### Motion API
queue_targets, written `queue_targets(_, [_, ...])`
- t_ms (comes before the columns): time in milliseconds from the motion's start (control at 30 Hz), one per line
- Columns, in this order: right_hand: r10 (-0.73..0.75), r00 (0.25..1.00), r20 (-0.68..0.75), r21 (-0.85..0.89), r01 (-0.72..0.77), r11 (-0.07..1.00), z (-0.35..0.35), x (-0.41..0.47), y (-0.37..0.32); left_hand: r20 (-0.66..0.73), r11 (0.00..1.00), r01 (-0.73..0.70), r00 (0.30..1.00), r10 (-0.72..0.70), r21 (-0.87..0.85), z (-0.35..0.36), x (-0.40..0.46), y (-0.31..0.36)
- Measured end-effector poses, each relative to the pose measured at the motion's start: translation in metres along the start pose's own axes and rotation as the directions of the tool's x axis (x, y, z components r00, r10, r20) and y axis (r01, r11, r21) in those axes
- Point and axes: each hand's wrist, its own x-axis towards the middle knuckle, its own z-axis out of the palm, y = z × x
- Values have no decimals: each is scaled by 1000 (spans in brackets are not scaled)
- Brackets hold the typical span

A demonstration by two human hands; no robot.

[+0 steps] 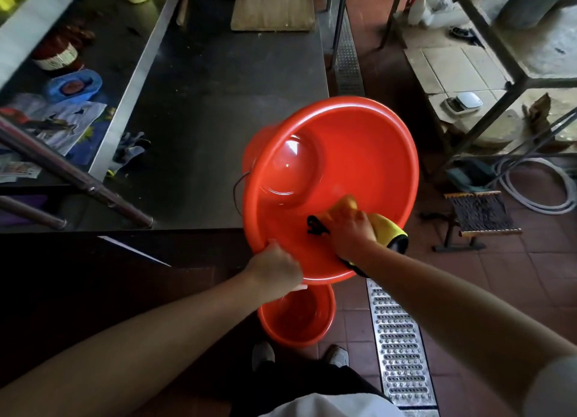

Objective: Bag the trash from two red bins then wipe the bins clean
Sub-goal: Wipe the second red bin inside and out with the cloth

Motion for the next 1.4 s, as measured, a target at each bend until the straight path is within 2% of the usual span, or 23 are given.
queue_targets(67, [-42,998,46,189,33,981,1,2,-30,-2,1000,-23,1000,23,3,-6,4,-2])
queue_targets(167, [-241,969,56,398,200,895,5,-2,-50,-18,991,46,999,-44,129,-6,-8,-5])
queue_targets(233, [-212,974,78,335,175,926,0,11,-26,-57,985,90,995,-83,150,-1,-15,-5])
queue_targets(300, [-24,998,59,181,13,983,-1,31,-8,-59,986,88,995,-80,145,1,-14,-4])
queue_targets(367, [79,994,81,175,-92,980,-4,42,-22,-104,985,91,992,-75,149,-4,-10,-8])
queue_targets(400, [49,993,104,269,-76,960,-4,45,-38,-134,985,98,988,-79,142,-6,-8,-10])
queue_targets(467, [-118,986,116,452,54,891,-2,42,-67,-169,989,98,982,-78,113,-7,-10,-13])
queue_targets(533, [-254,966,58,491,194,849,1,41,-63,-102,978,104,991,-86,181,0,-15,-15])
queue_targets(567, [-261,964,45,471,210,857,0,48,-49,-70,973,87,995,-73,214,5,-17,-15])
queue_targets(600, [-197,980,40,422,163,892,1,60,-34,-46,972,68,997,-59,227,8,-18,-12])
queue_targets(667, [70,997,12,332,-70,941,7,80,-15,-41,970,69,997,-61,234,13,-15,-6])
queue_targets(700, [155,988,25,349,-154,925,11,88,-19,-57,968,76,996,-64,239,12,-11,-5])
queue_targets(733, [161,985,65,413,-174,894,13,95,-31,-82,971,74,995,-57,229,10,-6,-6])
queue_targets(833, [-104,992,74,478,56,877,14,96,-69,-130,985,57,991,-36,166,10,-2,-10])
queue_targets(900, [-255,966,35,449,213,868,11,99,-53,-106,984,27,994,-8,176,15,-6,-9])
queue_targets(933, [-236,971,28,412,204,888,9,105,-39,-95,983,22,995,-5,183,17,-8,-8])
queue_targets(967, [-125,992,19,387,108,916,10,113,-27,-89,982,26,996,-10,185,19,-10,-7])
queue_targets(1000, [47,999,21,404,-51,913,11,118,-20,-80,981,25,997,-9,190,20,-9,-8])
queue_targets(1033, [170,985,29,417,-166,894,14,122,-21,-75,981,16,997,-1,194,21,-7,-10])
queue_targets(1067, [205,978,50,439,-206,875,17,125,-32,-78,980,12,997,3,197,21,-4,-13])
queue_targets(1233, [-6,995,95,491,-42,870,27,92,-58,-53,984,17,999,-8,176,17,-3,-16])
queue_targets(1400, [-52,989,135,449,-14,893,21,43,-46,-102,981,134,987,-120,142,1,4,-9])
